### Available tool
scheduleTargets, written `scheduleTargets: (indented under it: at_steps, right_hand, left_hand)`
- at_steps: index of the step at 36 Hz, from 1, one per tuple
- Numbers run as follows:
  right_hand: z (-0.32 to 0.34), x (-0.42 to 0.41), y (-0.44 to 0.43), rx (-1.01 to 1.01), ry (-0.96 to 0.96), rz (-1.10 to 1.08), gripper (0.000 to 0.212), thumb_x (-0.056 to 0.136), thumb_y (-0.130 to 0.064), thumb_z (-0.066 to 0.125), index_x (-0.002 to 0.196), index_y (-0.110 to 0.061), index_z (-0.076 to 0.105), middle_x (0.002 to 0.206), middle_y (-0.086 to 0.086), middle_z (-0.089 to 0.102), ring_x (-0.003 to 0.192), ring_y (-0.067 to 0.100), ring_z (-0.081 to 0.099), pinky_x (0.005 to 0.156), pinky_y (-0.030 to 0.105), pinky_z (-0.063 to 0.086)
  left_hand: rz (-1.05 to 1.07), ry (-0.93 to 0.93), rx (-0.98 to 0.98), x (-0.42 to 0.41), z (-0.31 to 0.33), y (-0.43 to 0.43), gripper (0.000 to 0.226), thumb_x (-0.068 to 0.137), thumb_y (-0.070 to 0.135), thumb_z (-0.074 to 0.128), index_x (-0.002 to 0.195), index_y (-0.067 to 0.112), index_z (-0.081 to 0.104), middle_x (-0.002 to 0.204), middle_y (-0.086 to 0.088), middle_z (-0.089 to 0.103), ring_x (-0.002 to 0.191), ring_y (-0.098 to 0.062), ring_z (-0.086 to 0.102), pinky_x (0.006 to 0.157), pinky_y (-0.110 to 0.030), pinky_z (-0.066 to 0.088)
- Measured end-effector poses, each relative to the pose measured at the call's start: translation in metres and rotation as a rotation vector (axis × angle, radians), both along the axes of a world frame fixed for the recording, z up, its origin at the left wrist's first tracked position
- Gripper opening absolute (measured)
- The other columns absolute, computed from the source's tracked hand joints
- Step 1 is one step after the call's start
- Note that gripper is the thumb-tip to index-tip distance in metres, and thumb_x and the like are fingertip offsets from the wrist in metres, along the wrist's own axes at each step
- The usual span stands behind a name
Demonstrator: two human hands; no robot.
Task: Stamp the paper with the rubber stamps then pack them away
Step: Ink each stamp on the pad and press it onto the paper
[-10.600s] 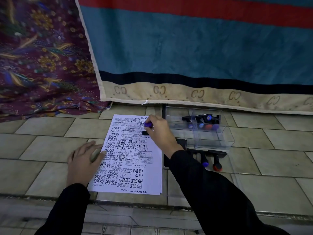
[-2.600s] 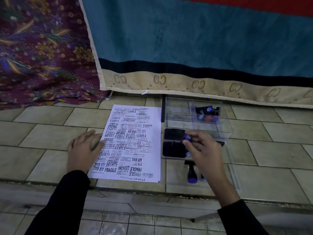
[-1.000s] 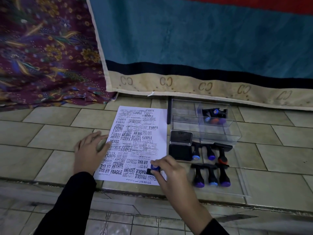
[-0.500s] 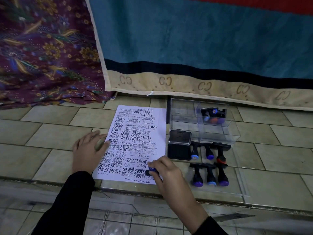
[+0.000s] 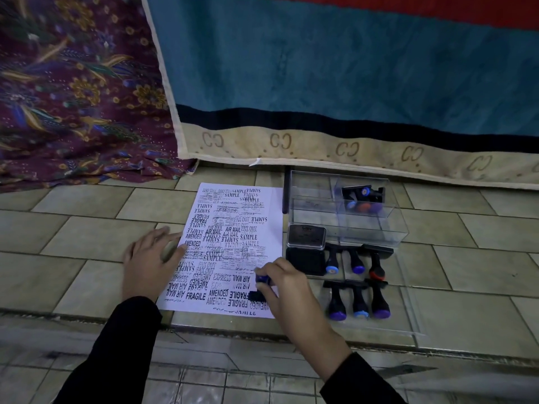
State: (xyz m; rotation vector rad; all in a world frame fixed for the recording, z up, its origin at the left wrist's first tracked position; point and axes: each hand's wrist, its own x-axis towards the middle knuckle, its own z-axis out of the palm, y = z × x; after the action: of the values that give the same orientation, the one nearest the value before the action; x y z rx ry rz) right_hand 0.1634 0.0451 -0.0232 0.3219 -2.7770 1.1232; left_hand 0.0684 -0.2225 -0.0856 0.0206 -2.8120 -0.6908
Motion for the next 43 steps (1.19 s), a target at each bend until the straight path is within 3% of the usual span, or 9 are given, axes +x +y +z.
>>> scheduleTargets:
  at_steps: [10, 24, 28, 30, 32, 34, 36, 39, 43]
  right_hand:
    - [0.031, -0.001, 0.057, -0.276, 0.159, -0.343, 0.03, 0.082, -0.013, 0.07, 0.107, -0.028, 0.064, 0.092, -0.012, 0.063, 0.082, -0.005, 0.059, 0.065, 0.003, 0.046]
    - [0.011, 0.07, 0.132, 0.012, 0.29, -0.436, 0.032, 0.078, 0.005, 0.066, 0.102, -0.015, 0.069, 0.097, -0.004, 0.059, 0.082, 0.002, 0.061, 0.078, 0.017, 0.053]
    - [0.0, 0.084, 0.13, 0.145, 0.316, -0.419, 0.012, 0.087, -0.012, 0.062, 0.094, -0.012, 0.072, 0.096, 0.0, 0.061, 0.081, 0.002, 0.056, 0.079, 0.004, 0.042]
    - [-0.004, 0.089, 0.124, 0.182, 0.29, -0.417, 0.033, 0.091, -0.033, 0.047, 0.091, -0.012, 0.073, 0.095, 0.002, 0.062, 0.083, 0.003, 0.054, 0.078, 0.0, 0.036]
    - [-0.01, 0.091, 0.122, 0.217, 0.273, -0.414, 0.033, 0.092, -0.034, 0.049, 0.089, -0.012, 0.073, 0.095, 0.005, 0.063, 0.085, 0.006, 0.053, 0.074, 0.004, 0.037]
    - [-0.019, 0.092, 0.123, 0.267, 0.272, -0.455, 0.009, 0.078, -0.009, 0.072, 0.087, -0.01, 0.073, 0.095, 0.007, 0.063, 0.085, 0.008, 0.053, 0.069, 0.012, 0.04]
    - [-0.028, 0.092, 0.125, 0.283, 0.247, -0.462, 0.027, 0.064, 0.006, 0.078, 0.086, -0.009, 0.073, 0.095, 0.009, 0.062, 0.084, 0.009, 0.052, 0.068, 0.016, 0.041]
    - [-0.031, 0.089, 0.126, 0.309, 0.317, -0.439, 0.009, 0.078, -0.005, 0.072, 0.086, -0.008, 0.073, 0.095, 0.01, 0.062, 0.084, 0.01, 0.051, 0.07, 0.02, 0.041]
    - [-0.034, 0.084, 0.129, 0.378, 0.339, -0.418, 0.028, 0.081, -0.025, 0.047, 0.082, -0.014, 0.072, 0.09, 0.006, 0.064, 0.083, 0.017, 0.047, 0.069, 0.03, 0.032]
  left_hand:
    - [-0.002, -0.013, 0.005, 0.002, 0.007, 0.003, 0.042, 0.083, 0.055, 0.048, 0.112, 0.034, 0.068, 0.136, 0.006, 0.055, 0.13, -0.017, 0.044, 0.114, -0.043, 0.018]
    - [0.005, -0.014, -0.024, 0.003, 0.009, 0.004, 0.045, 0.083, 0.055, 0.047, 0.115, 0.032, 0.068, 0.137, 0.004, 0.056, 0.131, -0.019, 0.045, 0.113, -0.042, 0.018]
    - [0.005, -0.02, -0.026, 0.004, 0.009, 0.005, 0.045, 0.083, 0.056, 0.046, 0.115, 0.032, 0.068, 0.138, 0.004, 0.055, 0.132, -0.019, 0.044, 0.113, -0.042, 0.018]
    - [0.006, -0.019, -0.021, 0.004, 0.009, 0.005, 0.045, 0.083, 0.056, 0.046, 0.115, 0.032, 0.068, 0.138, 0.004, 0.055, 0.132, -0.019, 0.044, 0.113, -0.041, 0.018]
    - [0.006, -0.019, -0.021, 0.004, 0.009, 0.005, 0.045, 0.083, 0.056, 0.046, 0.115, 0.032, 0.068, 0.138, 0.004, 0.055, 0.132, -0.019, 0.044, 0.113, -0.042, 0.018]
    - [0.007, -0.018, -0.025, 0.004, 0.009, 0.005, 0.045, 0.083, 0.056, 0.046, 0.115, 0.032, 0.068, 0.138, 0.004, 0.055, 0.132, -0.019, 0.044, 0.112, -0.042, 0.018]
    - [0.008, -0.014, -0.023, 0.004, 0.008, 0.005, 0.046, 0.083, 0.056, 0.046, 0.114, 0.033, 0.068, 0.137, 0.004, 0.056, 0.131, -0.019, 0.044, 0.112, -0.042, 0.018]
    - [0.011, -0.008, -0.017, 0.003, 0.007, 0.005, 0.048, 0.081, 0.059, 0.044, 0.113, 0.034, 0.068, 0.136, 0.005, 0.056, 0.13, -0.019, 0.045, 0.112, -0.042, 0.019]
    - [0.017, -0.003, -0.014, 0.001, 0.005, 0.004, 0.043, 0.082, 0.057, 0.048, 0.112, 0.034, 0.069, 0.135, 0.005, 0.057, 0.13, -0.019, 0.046, 0.112, -0.045, 0.021]
